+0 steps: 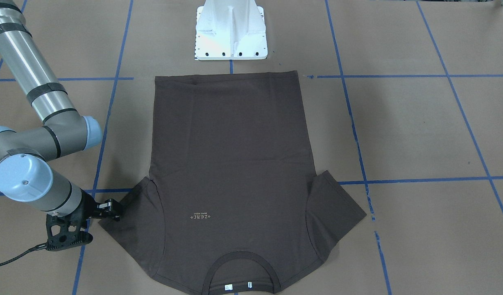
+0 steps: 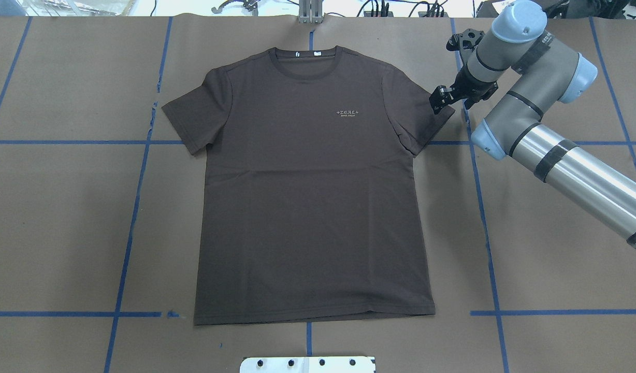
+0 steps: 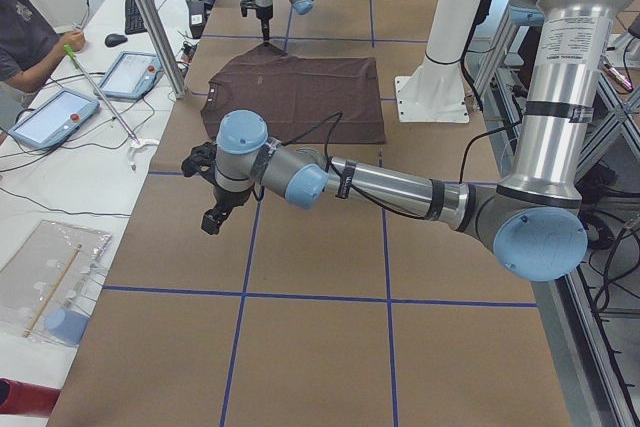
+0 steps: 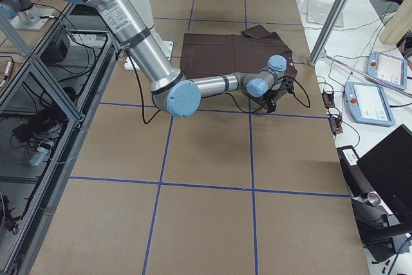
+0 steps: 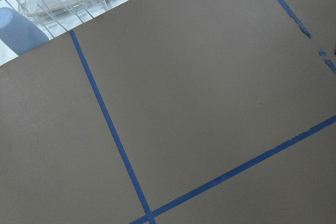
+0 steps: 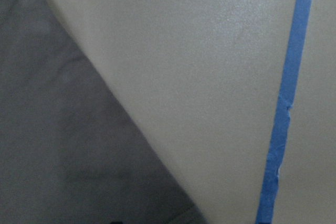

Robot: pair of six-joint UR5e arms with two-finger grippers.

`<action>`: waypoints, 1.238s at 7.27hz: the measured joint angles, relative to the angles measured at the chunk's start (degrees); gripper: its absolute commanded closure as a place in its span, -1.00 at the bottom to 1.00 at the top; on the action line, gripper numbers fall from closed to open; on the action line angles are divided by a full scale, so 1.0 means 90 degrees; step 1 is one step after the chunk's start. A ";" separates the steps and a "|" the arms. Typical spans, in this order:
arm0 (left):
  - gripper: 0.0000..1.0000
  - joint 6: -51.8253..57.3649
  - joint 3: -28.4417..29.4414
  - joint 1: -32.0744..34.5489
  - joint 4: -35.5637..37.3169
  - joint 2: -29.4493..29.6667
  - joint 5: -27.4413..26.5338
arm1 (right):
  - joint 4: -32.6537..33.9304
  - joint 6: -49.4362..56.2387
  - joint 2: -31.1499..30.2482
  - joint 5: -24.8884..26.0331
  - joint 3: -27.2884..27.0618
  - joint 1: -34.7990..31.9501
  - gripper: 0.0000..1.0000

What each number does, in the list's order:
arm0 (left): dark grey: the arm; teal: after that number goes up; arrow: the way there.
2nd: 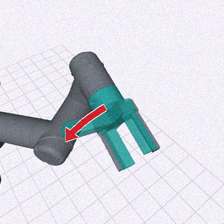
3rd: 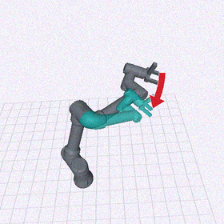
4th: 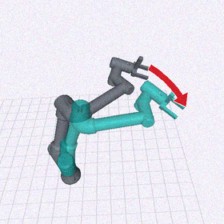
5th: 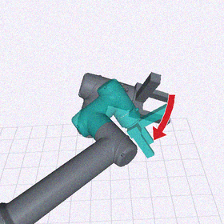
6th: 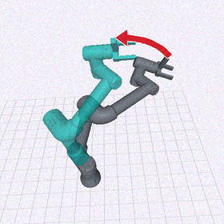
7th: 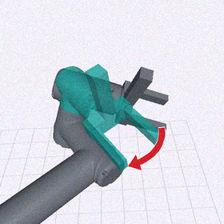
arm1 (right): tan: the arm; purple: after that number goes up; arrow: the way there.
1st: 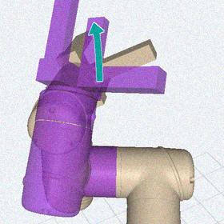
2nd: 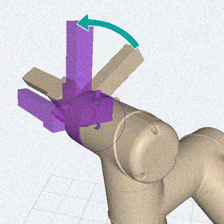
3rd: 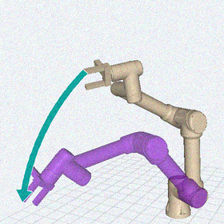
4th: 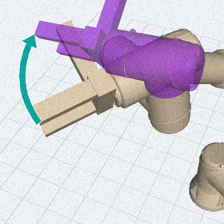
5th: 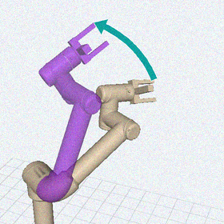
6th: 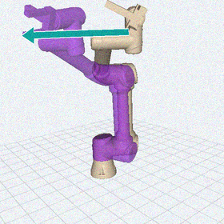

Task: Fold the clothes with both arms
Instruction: 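Move the right gripper down to the sleeve nearest it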

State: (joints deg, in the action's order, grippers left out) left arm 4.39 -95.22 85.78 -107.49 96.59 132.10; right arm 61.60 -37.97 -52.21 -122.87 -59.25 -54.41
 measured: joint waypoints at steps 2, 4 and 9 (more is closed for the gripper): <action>-1.00 0.0009 0.0001 0.0000 0.0000 0.0006 0.0000 | 0.0004 0.0000 0.0028 0.0000 0.0028 0.0008 0.27; -1.00 0.0008 0.0004 0.0000 0.0000 0.0031 0.0000 | 0.0010 0.0000 0.0066 -0.0002 0.0061 0.0009 0.63; -1.00 -0.0017 -0.0021 0.0000 0.0010 0.0048 0.0010 | 0.0011 0.0007 0.0164 -0.0029 0.0085 0.0028 0.96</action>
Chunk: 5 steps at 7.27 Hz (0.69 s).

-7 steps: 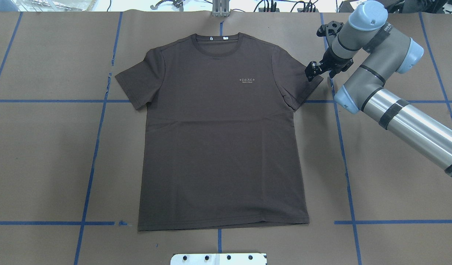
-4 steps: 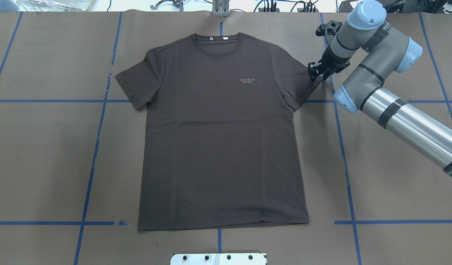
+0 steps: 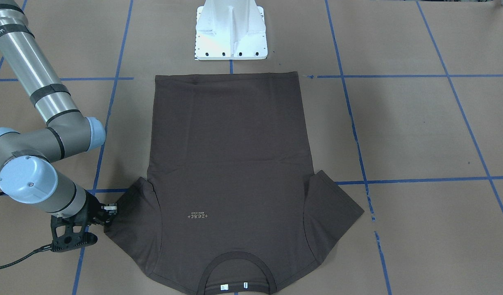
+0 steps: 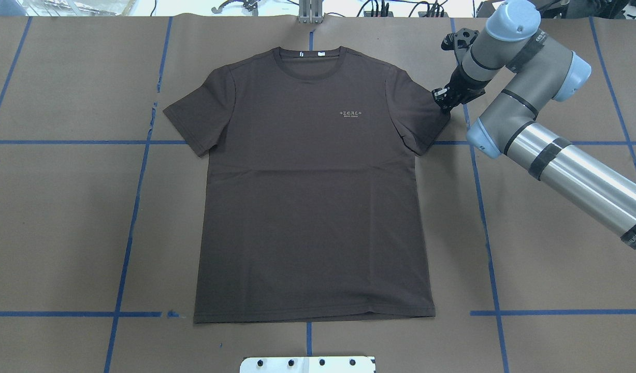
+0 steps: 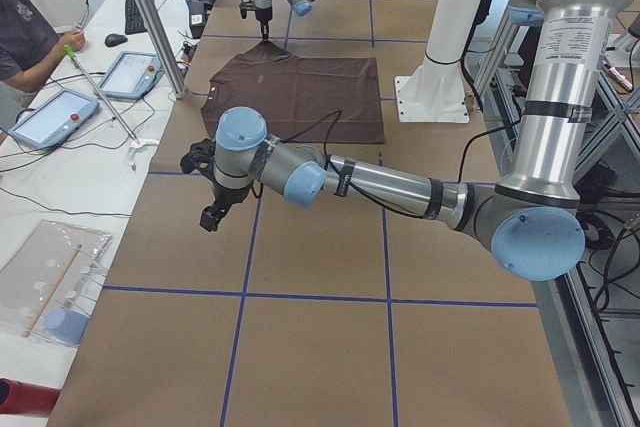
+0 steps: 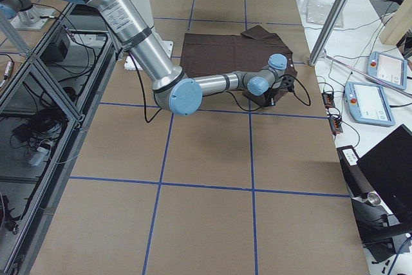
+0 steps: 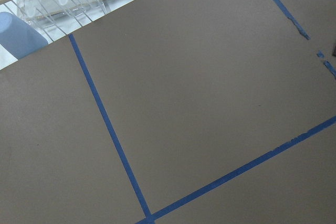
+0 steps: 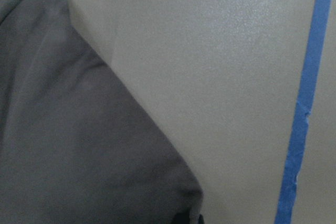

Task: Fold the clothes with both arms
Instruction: 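Grasp the sleeve with the right gripper and fold it inward toward the collar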

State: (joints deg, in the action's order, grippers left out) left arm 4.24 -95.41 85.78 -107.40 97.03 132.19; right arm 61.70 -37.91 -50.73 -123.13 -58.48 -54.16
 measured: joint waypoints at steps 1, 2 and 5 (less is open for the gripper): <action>-1.00 0.0006 0.0007 0.0000 0.0000 0.0004 0.0000 | 0.0000 -0.0002 0.0084 -0.0014 -0.0010 -0.0002 1.00; -1.00 0.0013 0.0019 0.0000 0.0000 0.0013 -0.0002 | 0.0002 0.0009 0.0183 -0.0021 -0.0027 -0.0003 1.00; -1.00 0.0023 0.0039 0.0000 0.0000 0.0028 -0.0009 | 0.0037 -0.0026 0.0677 0.0080 -0.0137 0.0244 1.00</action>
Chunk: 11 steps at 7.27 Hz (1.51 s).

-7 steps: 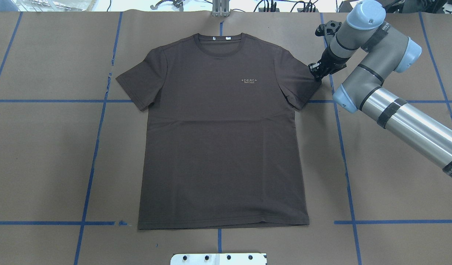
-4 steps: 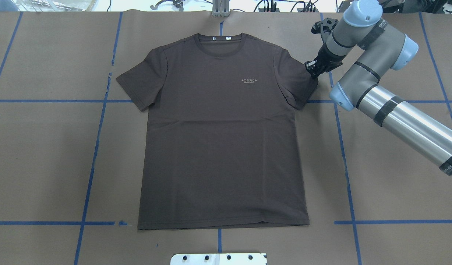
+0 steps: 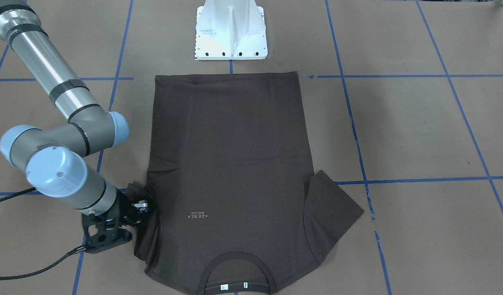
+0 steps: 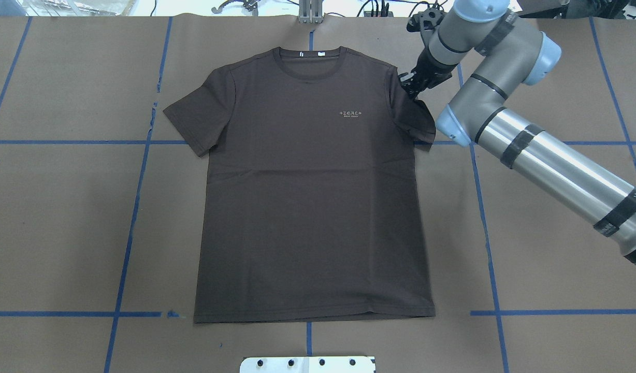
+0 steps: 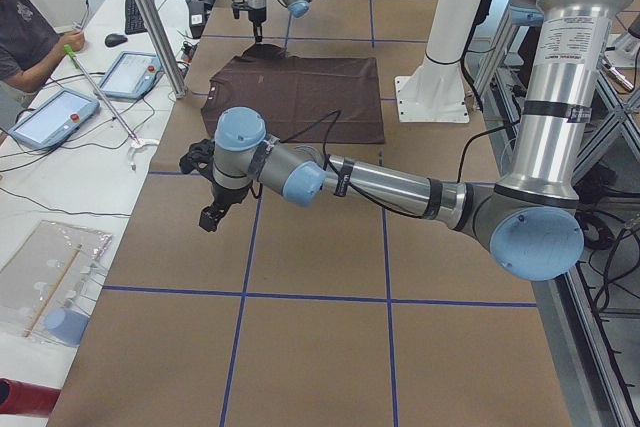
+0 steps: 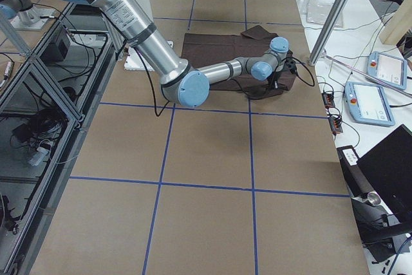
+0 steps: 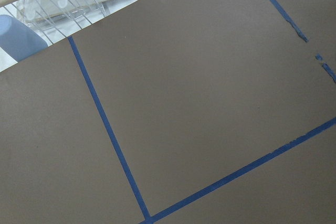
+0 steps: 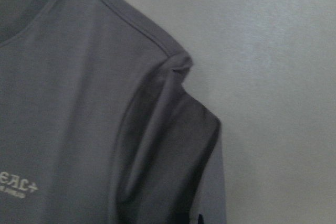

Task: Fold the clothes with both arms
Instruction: 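Grasp the sleeve with the right gripper and fold it inward toward the collar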

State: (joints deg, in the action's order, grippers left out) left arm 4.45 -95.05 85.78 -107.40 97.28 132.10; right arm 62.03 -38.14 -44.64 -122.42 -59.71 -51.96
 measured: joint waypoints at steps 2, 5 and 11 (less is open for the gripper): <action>-1.00 0.0017 0.0028 0.0000 -0.0006 0.0001 -0.0001 | 0.0011 -0.0171 0.0216 0.0466 -0.0094 0.0365 1.00; -1.00 -0.0008 0.0035 0.0000 -0.0007 0.0002 0.0000 | 0.0004 -0.0603 0.0471 0.1490 -0.0057 0.0977 1.00; -1.00 -0.0055 0.0022 0.0000 0.0006 0.0105 0.0009 | -0.0057 -0.0684 0.0750 0.1875 0.0263 0.1128 1.00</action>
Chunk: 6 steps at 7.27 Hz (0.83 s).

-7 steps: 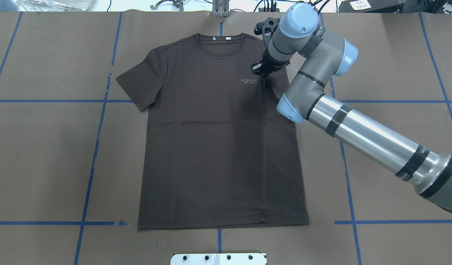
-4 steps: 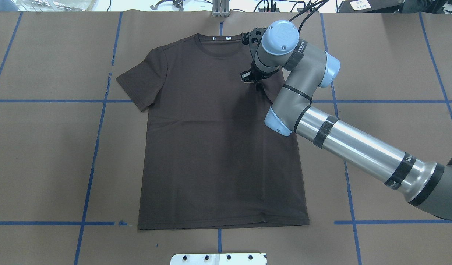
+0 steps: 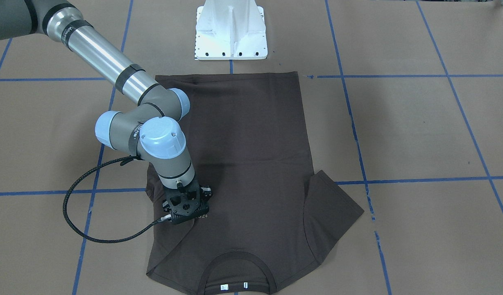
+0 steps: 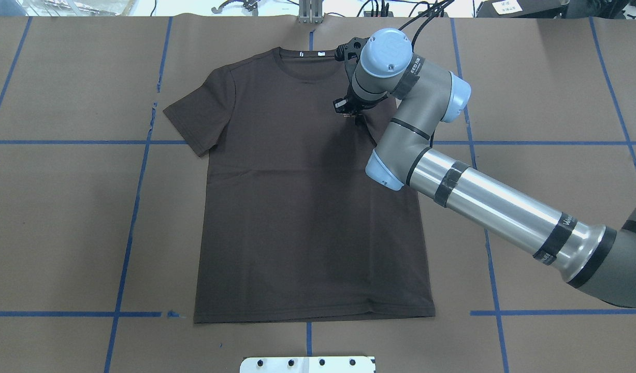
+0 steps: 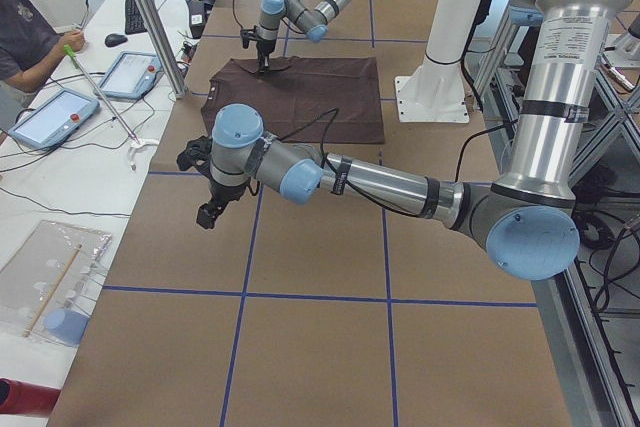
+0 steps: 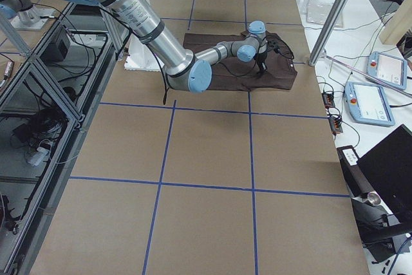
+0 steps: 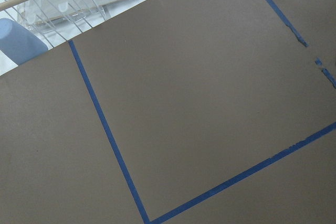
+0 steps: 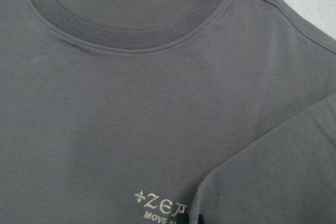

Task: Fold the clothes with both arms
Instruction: 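Grasp the sleeve with the right gripper and fold it inward toward the collar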

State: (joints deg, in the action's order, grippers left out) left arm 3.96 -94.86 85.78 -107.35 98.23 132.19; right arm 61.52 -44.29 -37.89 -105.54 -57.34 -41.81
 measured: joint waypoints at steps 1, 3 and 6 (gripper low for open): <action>-1.00 0.0000 0.0000 0.0000 0.0005 0.0020 0.0000 | -0.0013 -0.0001 0.0105 0.0020 0.0105 -0.0001 1.00; -1.00 0.0000 0.0003 0.0000 0.0012 0.0030 0.0000 | -0.0029 -0.0001 0.0266 0.0090 0.0260 -0.0002 0.40; -1.00 -0.0007 0.0012 -0.0002 0.0003 0.0039 0.0000 | -0.0038 0.0003 0.0338 0.0124 0.0322 -0.0003 -1.00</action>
State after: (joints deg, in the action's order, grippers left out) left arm 3.90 -94.75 85.77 -107.32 98.58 132.19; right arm 61.18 -44.26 -34.85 -104.43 -54.44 -41.84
